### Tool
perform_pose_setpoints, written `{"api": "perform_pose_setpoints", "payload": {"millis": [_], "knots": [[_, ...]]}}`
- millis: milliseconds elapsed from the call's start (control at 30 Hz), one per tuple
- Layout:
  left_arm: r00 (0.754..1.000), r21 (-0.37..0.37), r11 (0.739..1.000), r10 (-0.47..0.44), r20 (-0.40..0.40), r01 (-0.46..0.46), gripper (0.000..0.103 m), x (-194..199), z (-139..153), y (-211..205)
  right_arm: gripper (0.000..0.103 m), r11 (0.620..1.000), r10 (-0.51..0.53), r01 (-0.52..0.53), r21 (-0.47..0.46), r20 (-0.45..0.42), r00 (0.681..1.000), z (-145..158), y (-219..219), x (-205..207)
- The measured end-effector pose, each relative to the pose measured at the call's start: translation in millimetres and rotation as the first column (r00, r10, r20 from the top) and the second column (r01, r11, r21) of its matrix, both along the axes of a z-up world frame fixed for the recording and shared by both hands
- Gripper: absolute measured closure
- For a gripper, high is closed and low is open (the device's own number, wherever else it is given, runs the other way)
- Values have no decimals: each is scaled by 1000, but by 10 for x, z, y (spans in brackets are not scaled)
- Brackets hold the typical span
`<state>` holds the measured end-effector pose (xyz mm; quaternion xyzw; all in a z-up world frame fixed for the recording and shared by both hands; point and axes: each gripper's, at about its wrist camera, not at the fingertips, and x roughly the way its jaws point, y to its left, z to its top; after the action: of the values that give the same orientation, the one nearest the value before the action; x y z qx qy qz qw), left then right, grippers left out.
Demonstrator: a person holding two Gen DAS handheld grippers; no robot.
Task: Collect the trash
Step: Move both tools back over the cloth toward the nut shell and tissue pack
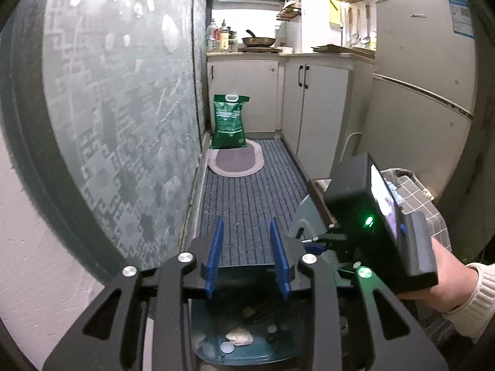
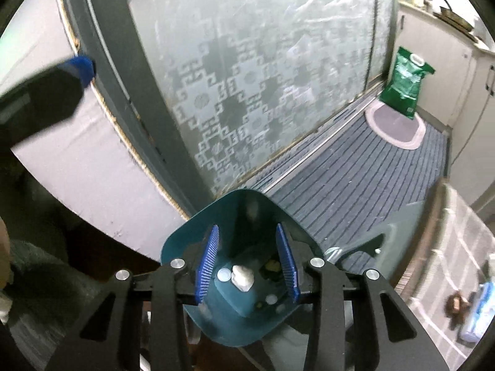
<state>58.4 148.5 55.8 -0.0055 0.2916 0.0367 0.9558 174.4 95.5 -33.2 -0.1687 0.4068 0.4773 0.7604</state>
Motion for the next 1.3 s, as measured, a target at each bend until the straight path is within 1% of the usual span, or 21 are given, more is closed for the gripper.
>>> {"api": "perform_pose_setpoints", "payload": {"millis": [267,400,600,633,700,767,833,900,933,1033,1100,1300], "knots": [[999,-1,999,-44,0,44,68,176,9,-270,65,993,-115,113,46,43,992,186,-513,246],[997,7,997,-71,-16,71,67,296,-41,-416,65,984,-175,170,56,81,981,258,-784,338],[993,22,994,-109,-40,110,65,450,-135,-628,64,968,-251,246,57,111,962,260,-1167,457],[992,24,993,-115,-49,116,65,487,-165,-663,63,965,-263,258,56,118,958,257,-1218,467],[991,27,992,-123,-61,125,64,531,-205,-717,55,956,-293,288,56,134,947,243,-1365,505],[988,31,990,-136,-77,139,64,600,-264,-792,50,948,-318,314,56,148,936,231,-1470,525],[984,37,987,-154,-91,157,64,660,-314,-858,48,939,-344,340,52,165,924,209,-1590,554],[978,50,982,-177,-107,183,64,724,-374,-959,43,927,-374,371,50,174,911,188,-1714,588],[976,61,979,-188,-111,196,64,756,-401,-1019,42,924,-382,379,50,176,907,177,-1753,596],[969,57,973,-217,-115,225,64,835,-453,-1121,39,913,-407,405,49,175,897,136,-1899,624],[966,59,971,-224,-127,232,64,899,-500,-1176,36,908,-418,418,44,177,891,106,-1982,641],[955,63,966,-238,-176,252,64,1112,-696,-1350,32,905,-425,425,38,159,891,47,-2128,667]]}}
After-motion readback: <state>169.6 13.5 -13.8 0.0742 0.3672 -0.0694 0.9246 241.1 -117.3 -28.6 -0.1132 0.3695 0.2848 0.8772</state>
